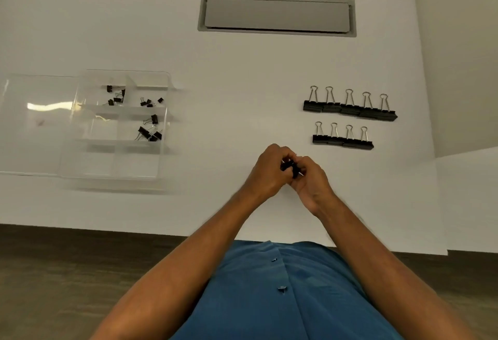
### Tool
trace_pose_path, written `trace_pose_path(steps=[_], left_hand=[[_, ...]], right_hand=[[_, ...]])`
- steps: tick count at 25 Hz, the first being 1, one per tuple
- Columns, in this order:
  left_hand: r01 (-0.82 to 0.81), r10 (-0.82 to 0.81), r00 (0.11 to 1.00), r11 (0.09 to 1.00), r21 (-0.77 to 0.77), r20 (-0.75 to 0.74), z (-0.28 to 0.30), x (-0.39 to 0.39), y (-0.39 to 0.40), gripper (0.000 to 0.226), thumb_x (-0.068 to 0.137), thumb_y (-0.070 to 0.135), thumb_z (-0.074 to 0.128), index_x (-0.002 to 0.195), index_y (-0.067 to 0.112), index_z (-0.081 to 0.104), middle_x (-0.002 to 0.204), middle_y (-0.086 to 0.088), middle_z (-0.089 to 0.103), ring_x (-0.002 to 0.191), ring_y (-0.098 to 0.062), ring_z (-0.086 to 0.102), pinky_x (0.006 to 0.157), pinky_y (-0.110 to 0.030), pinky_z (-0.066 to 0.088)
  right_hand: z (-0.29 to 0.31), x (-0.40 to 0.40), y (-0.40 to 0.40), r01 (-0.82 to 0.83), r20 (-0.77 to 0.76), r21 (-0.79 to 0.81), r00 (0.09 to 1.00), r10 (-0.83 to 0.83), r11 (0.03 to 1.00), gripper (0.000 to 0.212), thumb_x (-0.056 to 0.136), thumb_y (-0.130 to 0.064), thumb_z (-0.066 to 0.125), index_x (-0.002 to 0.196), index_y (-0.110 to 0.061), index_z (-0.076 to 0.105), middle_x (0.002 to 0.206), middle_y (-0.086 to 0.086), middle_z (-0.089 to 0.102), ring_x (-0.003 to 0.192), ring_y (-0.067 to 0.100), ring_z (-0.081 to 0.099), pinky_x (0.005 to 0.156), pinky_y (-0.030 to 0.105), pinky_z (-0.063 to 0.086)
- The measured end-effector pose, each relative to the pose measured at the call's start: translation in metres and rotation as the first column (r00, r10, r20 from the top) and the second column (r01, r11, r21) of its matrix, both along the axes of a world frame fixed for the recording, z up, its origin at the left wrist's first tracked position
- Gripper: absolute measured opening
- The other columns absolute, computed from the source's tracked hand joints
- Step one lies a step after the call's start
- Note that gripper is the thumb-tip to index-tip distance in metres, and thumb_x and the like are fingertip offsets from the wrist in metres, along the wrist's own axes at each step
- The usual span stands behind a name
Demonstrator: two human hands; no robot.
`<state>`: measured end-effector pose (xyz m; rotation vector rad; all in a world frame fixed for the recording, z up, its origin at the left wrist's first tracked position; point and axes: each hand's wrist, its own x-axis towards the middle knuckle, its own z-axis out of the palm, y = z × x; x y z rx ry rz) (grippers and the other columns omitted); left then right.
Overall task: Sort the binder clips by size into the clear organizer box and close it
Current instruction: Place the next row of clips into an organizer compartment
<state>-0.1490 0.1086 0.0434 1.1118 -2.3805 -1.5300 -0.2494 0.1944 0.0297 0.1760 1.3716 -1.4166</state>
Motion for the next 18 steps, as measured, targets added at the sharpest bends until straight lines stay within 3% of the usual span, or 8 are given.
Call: trace_pose_path(steps=[3,6,10,13,18], left_hand=[[0.032,-0.032,0.999,0.99,-0.137,-0.004,0.005,0.031,-0.026,0.022,0.086,0.006,0.056,0.101,0.018,0.066,0.098,0.002,0.058,0.091,-0.007,0.052,0.074,-0.017,0.044],[-0.005,0.008,1.0,0.971,-0.237,0.014,0.015,0.065,-0.057,0.029,0.088,0.011,0.055,0.112,0.023,0.066,0.104,0.004,0.059,0.1,-0.011,0.05,0.083,-0.027,0.05],[-0.037,0.034,0.999,0.946,-0.322,-0.013,0.036,0.11,-0.09,0.04,0.092,0.016,0.061,0.13,0.028,0.059,0.112,0.004,0.056,0.107,-0.013,0.046,0.091,-0.024,0.045],[-0.165,0.131,0.985,0.914,-0.372,-0.114,0.046,0.151,-0.117,0.038,0.094,0.021,0.062,0.131,0.027,0.057,0.112,0.006,0.055,0.108,-0.012,0.047,0.092,-0.02,0.043],[-0.457,0.422,0.888,0.762,-0.46,-0.183,0.031,0.227,-0.163,0.03,0.095,0.024,0.062,0.124,0.022,0.062,0.121,0.005,0.057,0.112,-0.01,0.05,0.092,-0.026,0.048]], right_hand=[[0.012,0.028,-0.036,0.01,0.103,-0.037,0.995,-0.006,0.999,0.022,0.097,-0.013,0.046,0.103,-0.003,0.065,0.095,0.012,0.067,0.089,0.02,0.067,0.076,0.034,0.058],[0.023,0.057,-0.076,-0.032,0.139,-0.101,0.989,0.046,0.994,0.019,0.095,-0.016,0.048,0.093,-0.007,0.065,0.095,0.012,0.065,0.087,0.02,0.067,0.079,0.036,0.055],[0.033,0.084,-0.124,-0.111,0.176,-0.227,0.972,0.153,0.968,0.017,0.092,-0.017,0.049,0.087,-0.007,0.062,0.093,0.01,0.062,0.087,0.022,0.064,0.078,0.035,0.054],[0.039,0.111,-0.167,-0.187,0.197,-0.268,0.95,0.244,0.945,0.013,0.091,-0.018,0.056,0.092,-0.007,0.064,0.09,0.006,0.062,0.085,0.02,0.061,0.079,0.033,0.054],[0.047,0.159,-0.235,-0.284,0.134,-0.217,0.939,0.317,0.934,0.006,0.092,-0.009,0.067,0.097,-0.007,0.065,0.085,0.006,0.065,0.076,0.017,0.065,0.071,0.028,0.057]])
